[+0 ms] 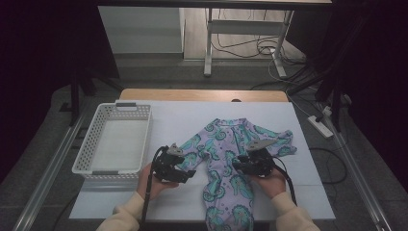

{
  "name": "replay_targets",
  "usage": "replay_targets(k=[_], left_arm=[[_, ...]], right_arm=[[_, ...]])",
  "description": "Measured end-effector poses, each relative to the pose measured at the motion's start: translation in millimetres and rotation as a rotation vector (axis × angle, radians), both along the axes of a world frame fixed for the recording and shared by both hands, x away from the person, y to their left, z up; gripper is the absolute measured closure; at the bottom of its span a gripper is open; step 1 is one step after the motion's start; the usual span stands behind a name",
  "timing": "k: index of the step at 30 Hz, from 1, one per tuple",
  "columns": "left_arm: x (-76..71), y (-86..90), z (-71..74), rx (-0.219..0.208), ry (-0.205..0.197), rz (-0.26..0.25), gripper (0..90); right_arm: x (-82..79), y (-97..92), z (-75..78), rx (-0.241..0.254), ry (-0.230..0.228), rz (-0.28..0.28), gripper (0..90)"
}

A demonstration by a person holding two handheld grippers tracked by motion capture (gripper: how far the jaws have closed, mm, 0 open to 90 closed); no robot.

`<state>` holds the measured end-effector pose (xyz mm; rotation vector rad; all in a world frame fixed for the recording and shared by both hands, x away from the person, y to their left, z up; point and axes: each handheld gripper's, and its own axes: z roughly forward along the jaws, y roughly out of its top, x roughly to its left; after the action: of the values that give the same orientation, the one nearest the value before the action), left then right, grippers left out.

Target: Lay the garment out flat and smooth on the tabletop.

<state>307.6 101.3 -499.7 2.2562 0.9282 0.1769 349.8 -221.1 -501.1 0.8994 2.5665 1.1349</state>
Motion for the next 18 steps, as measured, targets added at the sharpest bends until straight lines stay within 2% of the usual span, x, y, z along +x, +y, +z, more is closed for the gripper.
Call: replay_targets(k=[4,7,14,16,18], left_arm=[[0.4,1.1,0.2,-0.001,0.000,0.001,31.1],[0.2,0.4,0.9,-0.002,-0.003,0.001,31.2],[0.7,-1.2,0.9,0.000,-0.003,-0.003,31.1],[0.8,-0.5,1.0,-0.002,-0.003,-0.002,31.1],[0.8,0.1,1.1,-0.003,-0.003,-0.001,31.2]], right_arm=[[-16.7,-20.2,15.1,0.051,-0.036,-0.024,53.8],[-26.0,-34.0,17.4,0.073,-0.041,-0.052,53.8],[-27.8,-44.2,-4.6,-0.066,-0.017,-0.085,54.2],[-27.3,-41.4,-10.1,-0.085,0.005,-0.076,54.2],[-29.5,-35.0,-14.2,-0.106,0.007,-0.051,53.5]])
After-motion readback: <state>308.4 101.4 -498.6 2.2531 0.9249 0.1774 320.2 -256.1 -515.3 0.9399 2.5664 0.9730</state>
